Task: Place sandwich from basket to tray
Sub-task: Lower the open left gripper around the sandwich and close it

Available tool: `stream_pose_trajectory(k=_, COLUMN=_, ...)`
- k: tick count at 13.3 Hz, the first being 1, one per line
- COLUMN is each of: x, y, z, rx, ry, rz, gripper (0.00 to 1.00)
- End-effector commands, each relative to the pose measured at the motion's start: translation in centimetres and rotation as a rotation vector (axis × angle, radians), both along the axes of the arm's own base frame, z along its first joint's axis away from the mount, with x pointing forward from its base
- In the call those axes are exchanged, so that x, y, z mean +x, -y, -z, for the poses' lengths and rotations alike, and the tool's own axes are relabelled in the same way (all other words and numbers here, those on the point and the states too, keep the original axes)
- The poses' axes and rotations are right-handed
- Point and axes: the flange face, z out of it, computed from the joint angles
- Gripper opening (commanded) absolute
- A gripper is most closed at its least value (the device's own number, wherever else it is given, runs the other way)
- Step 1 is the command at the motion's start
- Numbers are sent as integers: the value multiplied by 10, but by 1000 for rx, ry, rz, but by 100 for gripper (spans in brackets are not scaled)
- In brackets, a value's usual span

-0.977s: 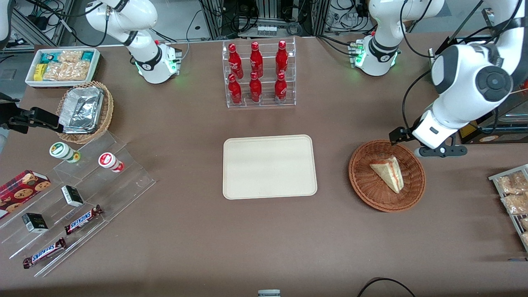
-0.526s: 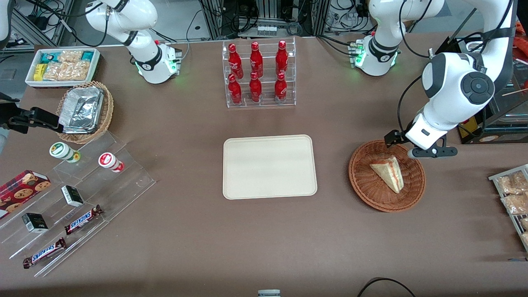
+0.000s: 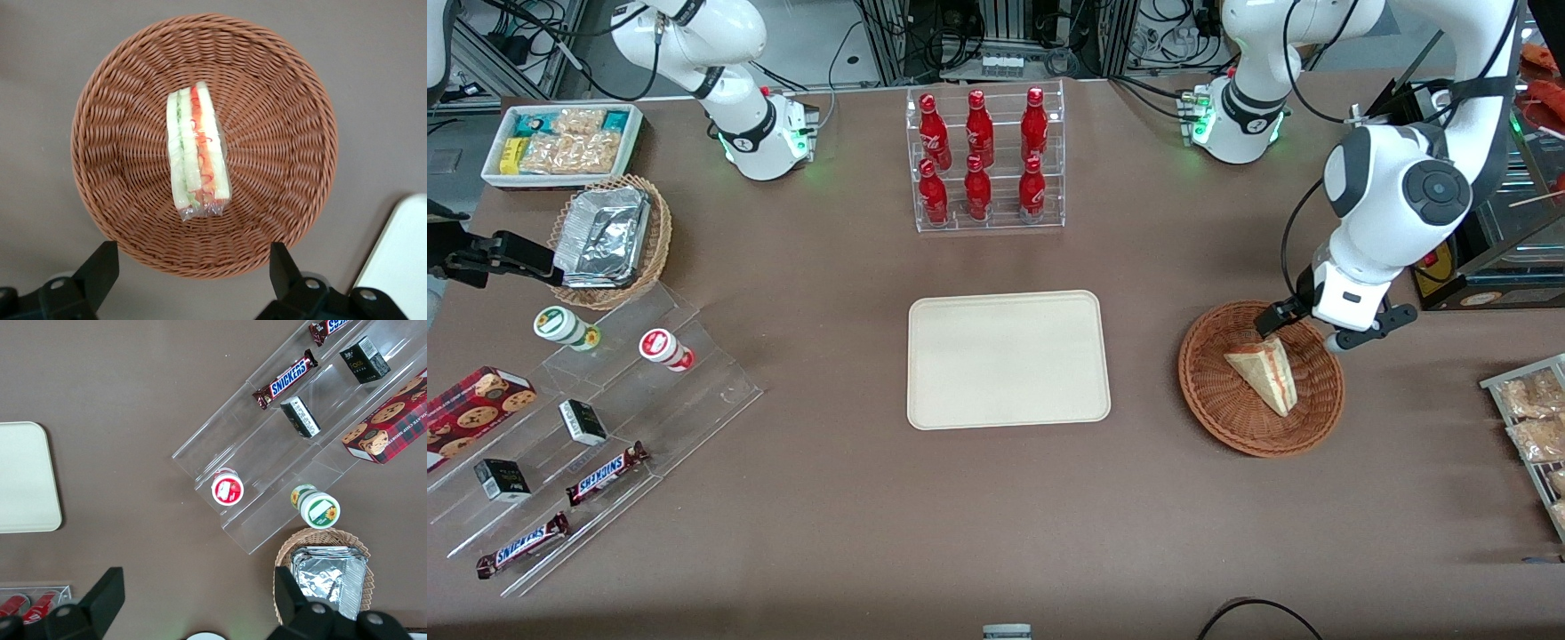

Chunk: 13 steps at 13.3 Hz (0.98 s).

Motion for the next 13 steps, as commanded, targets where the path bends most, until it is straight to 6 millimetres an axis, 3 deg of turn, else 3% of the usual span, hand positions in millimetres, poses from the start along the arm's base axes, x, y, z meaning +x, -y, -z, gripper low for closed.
stream_pose_trajectory(k=1, x=2, y=2, z=12, rx=-13, ry=4, rz=-205, gripper=100)
stream_pose_trajectory(k=4, x=4, y=0, z=19, rx=-17, ry=12, rz=-267, gripper=100)
stream_pose_trajectory(k=13, x=19, y=-11, z=78, rx=3, ry=10, rz=-254, gripper=100)
